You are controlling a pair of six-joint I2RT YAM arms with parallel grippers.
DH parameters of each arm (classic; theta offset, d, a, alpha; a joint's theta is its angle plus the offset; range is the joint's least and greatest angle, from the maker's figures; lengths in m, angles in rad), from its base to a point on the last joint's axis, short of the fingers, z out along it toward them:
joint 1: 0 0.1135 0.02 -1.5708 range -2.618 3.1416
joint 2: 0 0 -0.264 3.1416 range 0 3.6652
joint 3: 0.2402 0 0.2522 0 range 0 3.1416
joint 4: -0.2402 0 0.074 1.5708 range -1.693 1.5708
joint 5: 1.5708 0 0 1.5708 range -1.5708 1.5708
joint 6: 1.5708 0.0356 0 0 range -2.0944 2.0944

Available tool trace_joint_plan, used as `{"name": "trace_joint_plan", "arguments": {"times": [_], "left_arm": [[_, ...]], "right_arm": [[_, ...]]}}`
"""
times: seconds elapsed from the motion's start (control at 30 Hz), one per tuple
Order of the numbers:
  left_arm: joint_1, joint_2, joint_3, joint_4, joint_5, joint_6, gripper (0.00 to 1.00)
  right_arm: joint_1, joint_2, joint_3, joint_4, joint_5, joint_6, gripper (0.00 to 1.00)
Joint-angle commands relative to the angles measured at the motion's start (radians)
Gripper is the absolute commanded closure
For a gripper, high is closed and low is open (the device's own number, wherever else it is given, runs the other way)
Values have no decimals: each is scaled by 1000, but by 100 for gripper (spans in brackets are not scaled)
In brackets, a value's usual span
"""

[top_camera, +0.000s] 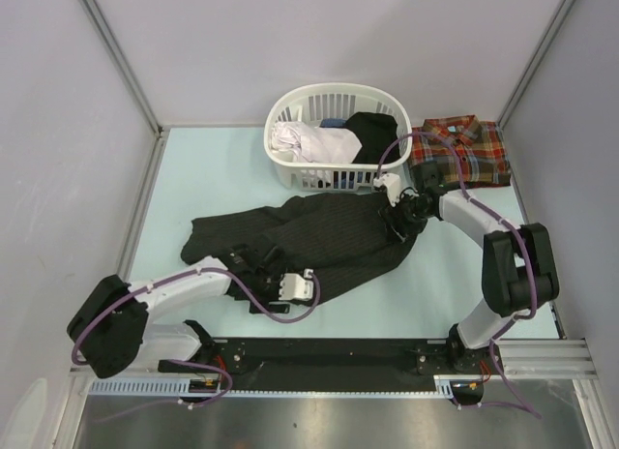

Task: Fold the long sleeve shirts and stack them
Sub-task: Flatten the shirt out

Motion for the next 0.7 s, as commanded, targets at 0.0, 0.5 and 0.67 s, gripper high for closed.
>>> {"name": "trace_joint_plan", "arguments": {"times": [0.0, 0.5, 0.67], "left_arm": [[-19, 30, 10, 169, -116, -52, 25], [-55, -39, 374, -170, 324, -109, 100], [-138, -84, 656, -350, 460, -106, 100]], "right_arm": [[-3, 61, 14, 70, 13, -38, 49], [-84, 2, -97, -55, 27, -108, 57], [-120, -147, -122, -138, 8, -125, 55]]}}
